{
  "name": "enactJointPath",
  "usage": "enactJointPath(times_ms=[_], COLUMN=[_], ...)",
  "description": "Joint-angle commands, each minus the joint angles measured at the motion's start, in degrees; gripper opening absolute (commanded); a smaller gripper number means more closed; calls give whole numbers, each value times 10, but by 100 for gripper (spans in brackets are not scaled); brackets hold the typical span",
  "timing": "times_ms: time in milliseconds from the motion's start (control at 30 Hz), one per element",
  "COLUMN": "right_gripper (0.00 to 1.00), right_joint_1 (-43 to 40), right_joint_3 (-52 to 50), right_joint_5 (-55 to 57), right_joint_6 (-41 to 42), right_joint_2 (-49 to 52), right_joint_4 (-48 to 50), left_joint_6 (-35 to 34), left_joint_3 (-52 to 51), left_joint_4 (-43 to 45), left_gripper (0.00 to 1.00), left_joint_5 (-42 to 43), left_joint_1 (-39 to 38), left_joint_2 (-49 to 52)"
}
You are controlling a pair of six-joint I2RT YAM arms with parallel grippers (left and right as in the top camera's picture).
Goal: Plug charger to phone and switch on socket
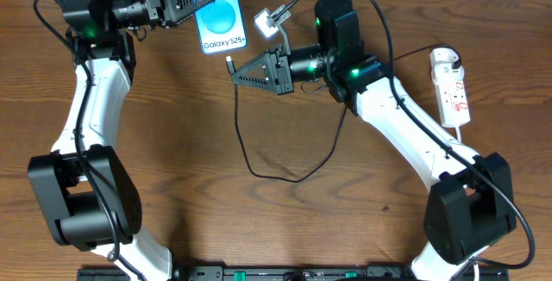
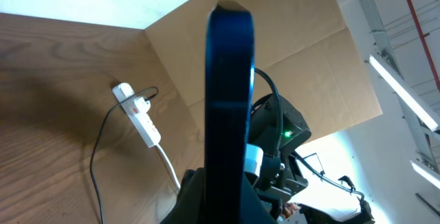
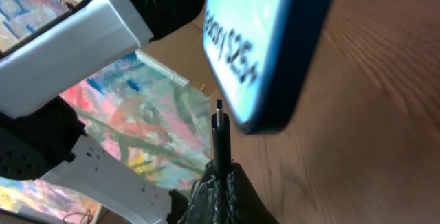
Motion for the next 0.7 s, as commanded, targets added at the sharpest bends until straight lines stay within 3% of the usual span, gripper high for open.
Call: enactJointPath(times_ms=[0, 667], right_gripper=[1, 1], right_joint_1=[-9, -6], right_joint_3=[1, 1], right_joint_5=[-3, -27], right_joint_6=[30, 80], right_joint_2=[13, 30], right_joint_4=[26, 100], left_joint_6=[5, 6], left_joint_3=[2, 2], left_joint_4=[4, 4], left_gripper=[6, 7], left_joint_5=[1, 1], left_joint_1=[0, 0], left_joint_2=[-10, -10])
